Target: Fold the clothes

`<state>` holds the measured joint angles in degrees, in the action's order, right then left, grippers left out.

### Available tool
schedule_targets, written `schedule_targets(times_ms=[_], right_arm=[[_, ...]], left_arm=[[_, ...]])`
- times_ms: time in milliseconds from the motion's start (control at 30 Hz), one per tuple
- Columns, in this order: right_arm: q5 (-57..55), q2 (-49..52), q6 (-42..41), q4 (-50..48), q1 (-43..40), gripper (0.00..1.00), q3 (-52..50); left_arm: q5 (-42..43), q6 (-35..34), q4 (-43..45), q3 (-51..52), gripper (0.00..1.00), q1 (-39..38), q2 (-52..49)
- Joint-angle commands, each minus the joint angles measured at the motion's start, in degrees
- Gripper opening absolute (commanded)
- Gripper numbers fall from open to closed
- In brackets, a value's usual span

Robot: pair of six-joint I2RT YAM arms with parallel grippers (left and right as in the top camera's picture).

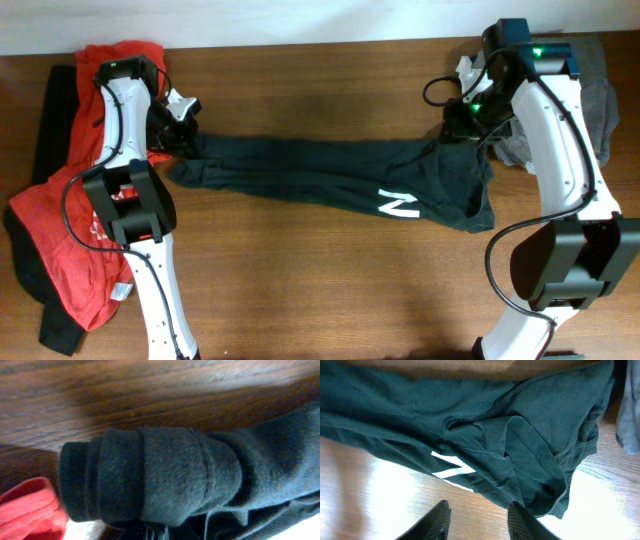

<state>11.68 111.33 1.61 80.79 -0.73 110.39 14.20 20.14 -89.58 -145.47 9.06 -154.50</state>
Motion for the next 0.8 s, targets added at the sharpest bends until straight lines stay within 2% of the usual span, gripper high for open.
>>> schedule_targets(times_ms=[0,33,267,767], right_arm=[[1.25,-0.33,-0.57,0.2,0.09,0.07,-0.74],[1.46,-0.33,-0.59,0.17,0.09,0.04,-1.05],[5.86,-0.31,-0.57,-3.08,0.09,0.04,-5.81],[8.72,0.13,-5.33,-23.69,-2.38,0.04,-26.8]], left_arm=[[1.7,-1.29,-0.04,-2.95,0.01,-0.26,3.34],[1.7,-1.29,0.2,-3.06,0.01,-0.26,4.52],[1.68,-2.14,0.79,-3.1,0.01,0.5,10.01],[1.46,-2.49,-0.02,-3.1,0.01,5.42,17.75]])
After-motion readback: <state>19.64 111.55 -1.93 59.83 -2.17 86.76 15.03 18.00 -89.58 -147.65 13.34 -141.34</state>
